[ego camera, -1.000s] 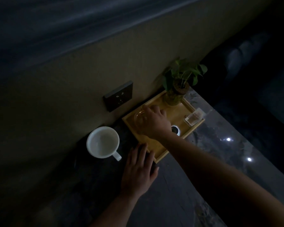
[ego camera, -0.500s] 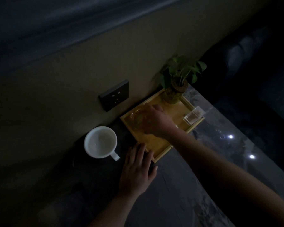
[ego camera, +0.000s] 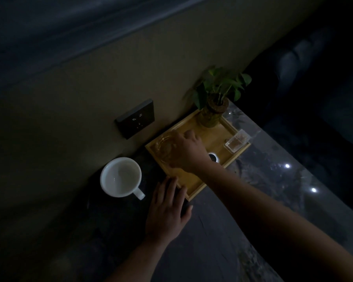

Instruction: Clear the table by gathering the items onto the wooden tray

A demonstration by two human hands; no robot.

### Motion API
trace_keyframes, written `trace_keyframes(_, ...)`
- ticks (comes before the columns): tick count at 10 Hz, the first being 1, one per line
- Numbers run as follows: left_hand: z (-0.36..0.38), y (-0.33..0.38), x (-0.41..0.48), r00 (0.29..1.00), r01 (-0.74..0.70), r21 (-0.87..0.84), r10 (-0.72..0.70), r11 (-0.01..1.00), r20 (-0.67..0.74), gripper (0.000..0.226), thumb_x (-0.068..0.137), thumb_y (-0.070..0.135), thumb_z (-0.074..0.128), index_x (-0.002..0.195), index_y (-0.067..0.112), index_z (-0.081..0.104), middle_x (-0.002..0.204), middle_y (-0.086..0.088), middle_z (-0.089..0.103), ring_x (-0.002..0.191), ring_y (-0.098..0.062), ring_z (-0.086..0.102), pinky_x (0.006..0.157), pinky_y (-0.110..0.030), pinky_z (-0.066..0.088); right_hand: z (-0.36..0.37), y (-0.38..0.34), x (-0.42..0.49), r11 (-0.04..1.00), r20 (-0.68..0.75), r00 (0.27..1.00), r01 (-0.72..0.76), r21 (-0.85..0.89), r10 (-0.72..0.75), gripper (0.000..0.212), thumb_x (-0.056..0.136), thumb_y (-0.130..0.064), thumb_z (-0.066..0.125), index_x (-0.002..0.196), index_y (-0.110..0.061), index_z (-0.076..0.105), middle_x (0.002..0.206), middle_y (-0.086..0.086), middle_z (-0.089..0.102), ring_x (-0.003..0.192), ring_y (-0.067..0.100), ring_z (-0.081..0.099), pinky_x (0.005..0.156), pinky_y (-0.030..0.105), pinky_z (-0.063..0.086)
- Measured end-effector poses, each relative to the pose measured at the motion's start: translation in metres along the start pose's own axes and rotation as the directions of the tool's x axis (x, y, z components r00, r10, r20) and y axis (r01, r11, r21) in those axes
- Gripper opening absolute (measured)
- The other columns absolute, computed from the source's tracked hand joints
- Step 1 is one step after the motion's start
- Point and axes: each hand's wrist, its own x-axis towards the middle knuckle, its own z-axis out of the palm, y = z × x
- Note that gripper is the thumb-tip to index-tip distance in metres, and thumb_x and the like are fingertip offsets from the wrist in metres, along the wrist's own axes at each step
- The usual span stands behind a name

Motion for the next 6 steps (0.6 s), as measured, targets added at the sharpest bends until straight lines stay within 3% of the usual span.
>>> trace_keyframes(4,-0.006,0.002,0.000,0.998,0.035,0.028,-0.037,0.999,0.057,0.060,0.089,0.062,0.044,0.141,0.032,0.040,0.157,-0.006,0.030,0.145,-0.030,0.026,0.109,-0.049,0.040,-0.001,0.000,-0.003,0.998,-0.002,1.000,-0.011,0.056,0.011,0.098,0.072,-0.043,0.081,0.151,-0.032,0.024,0.144,0.012,0.036,0.125,0.035,0.044,0.093,0.044,0.050)
trace_keyframes(6,-0.013,0.004,0.001,0.999,0.010,0.020,-0.010,1.000,0.035,0.060,0.090,0.061,0.044,0.141,0.031,0.040,0.157,-0.008,0.031,0.145,-0.032,0.027,0.112,-0.049,0.037,-0.006,-0.001,-0.012,0.989,-0.050,0.998,-0.027,0.144,0.035,0.092,0.075,-0.043,0.080,0.150,-0.028,0.029,0.148,0.012,0.035,0.130,0.034,0.042,0.096,0.041,0.047)
